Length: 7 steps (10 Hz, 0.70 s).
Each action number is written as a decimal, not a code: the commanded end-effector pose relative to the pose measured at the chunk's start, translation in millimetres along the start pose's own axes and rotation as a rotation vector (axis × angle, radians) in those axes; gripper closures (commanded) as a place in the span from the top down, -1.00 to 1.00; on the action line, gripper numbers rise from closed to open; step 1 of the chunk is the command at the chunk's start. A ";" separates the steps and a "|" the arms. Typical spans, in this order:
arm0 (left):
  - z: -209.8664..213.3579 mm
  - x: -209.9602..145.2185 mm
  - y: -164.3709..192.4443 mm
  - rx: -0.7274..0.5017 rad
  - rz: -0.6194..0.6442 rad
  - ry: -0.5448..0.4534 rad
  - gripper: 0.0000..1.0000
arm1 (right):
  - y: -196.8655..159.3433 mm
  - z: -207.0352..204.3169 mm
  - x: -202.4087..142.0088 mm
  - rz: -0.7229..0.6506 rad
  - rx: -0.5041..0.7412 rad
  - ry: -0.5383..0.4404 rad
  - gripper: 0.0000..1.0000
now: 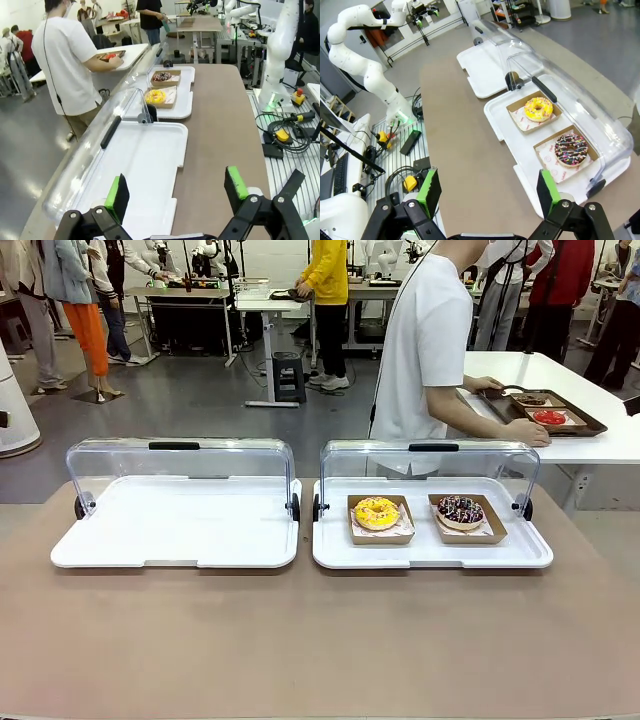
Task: Provide the desired donut to the person.
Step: Place the picked Paper togo box onto the Handle tray extended by the person.
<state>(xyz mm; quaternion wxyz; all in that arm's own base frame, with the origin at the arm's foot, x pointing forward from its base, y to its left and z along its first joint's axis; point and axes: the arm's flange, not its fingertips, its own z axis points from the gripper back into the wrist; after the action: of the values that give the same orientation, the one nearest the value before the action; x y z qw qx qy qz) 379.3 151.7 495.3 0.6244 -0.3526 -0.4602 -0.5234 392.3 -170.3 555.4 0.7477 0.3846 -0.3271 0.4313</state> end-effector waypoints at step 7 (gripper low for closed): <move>-0.2 -0.3 -1.9 -0.003 0.020 0.013 1.00 | 0.4 -1.2 0.9 -0.003 0.004 -0.009 1.00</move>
<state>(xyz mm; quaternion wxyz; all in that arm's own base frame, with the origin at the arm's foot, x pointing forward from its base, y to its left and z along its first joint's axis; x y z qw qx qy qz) 379.7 150.8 494.1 0.6311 -0.3497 -0.4536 -0.5231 392.3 -170.3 555.4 0.7477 0.3846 -0.3271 0.4313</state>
